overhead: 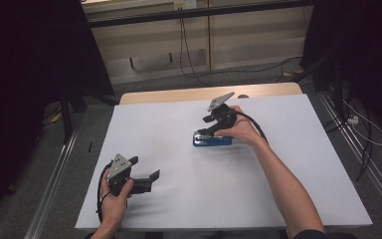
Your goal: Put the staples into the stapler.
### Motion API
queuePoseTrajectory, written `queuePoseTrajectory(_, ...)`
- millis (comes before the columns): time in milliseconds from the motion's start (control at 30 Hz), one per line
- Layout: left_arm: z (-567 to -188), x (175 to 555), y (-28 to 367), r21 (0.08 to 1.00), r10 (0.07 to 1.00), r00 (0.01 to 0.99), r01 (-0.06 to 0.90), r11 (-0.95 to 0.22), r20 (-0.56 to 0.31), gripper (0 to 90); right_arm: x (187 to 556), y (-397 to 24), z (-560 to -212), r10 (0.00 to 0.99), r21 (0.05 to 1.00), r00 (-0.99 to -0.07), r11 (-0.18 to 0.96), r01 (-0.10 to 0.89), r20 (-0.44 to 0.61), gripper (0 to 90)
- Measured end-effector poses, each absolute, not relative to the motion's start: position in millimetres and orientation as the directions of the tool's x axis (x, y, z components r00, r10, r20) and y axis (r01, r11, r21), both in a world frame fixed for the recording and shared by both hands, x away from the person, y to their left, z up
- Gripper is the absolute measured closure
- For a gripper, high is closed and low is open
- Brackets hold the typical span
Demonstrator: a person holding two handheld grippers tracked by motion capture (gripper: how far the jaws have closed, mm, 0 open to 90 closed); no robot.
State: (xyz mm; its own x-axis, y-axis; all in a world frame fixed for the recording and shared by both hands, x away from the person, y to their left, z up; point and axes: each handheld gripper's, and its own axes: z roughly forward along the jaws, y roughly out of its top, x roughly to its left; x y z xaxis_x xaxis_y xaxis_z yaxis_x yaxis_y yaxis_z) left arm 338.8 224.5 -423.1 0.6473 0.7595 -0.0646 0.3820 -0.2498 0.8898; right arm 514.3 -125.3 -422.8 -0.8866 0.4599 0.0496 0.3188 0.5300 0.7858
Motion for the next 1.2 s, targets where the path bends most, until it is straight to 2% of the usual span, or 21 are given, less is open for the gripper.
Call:
queuePoseTrajectory(267,-423.1,338.6,224.6,0.889,0.760,0.646,0.385,-0.249,-0.066,4.2,507.8,-127.3,-423.1,0.553,0.812,-0.831,0.457,0.363,0.060,19.6)
queuePoseTrajectory(367,-423.0,338.5,224.9,0.888,0.762,0.644,0.386,-0.249,-0.066,4.2,504.0,-128.0,-424.4,0.560,0.807,-0.825,0.454,0.377,0.070,22.0)
queuePoseTrajectory(567,-423.0,339.0,224.7,0.889,0.762,0.644,0.385,-0.248,-0.066,4.2,497.9,-132.1,-425.5,0.592,0.813,-0.803,0.430,0.392,0.074,19.5)
queuePoseTrajectory(767,-423.3,339.4,223.9,0.889,0.756,0.651,0.382,-0.251,-0.067,4.2,489.7,-137.4,-425.3,0.635,0.825,-0.765,0.370,0.426,0.110,15.2)
queuePoseTrajectory(967,-422.9,339.4,221.9,0.891,0.751,0.658,0.374,-0.257,-0.060,4.2,482.3,-142.1,-425.1,0.685,0.845,-0.718,0.308,0.437,0.122,6.6)
queuePoseTrajectory(1200,-423.2,340.4,223.2,0.889,0.758,0.649,0.380,-0.254,-0.061,4.2,473.1,-145.7,-424.4,0.710,0.857,-0.695,0.282,0.432,0.116,4.1)
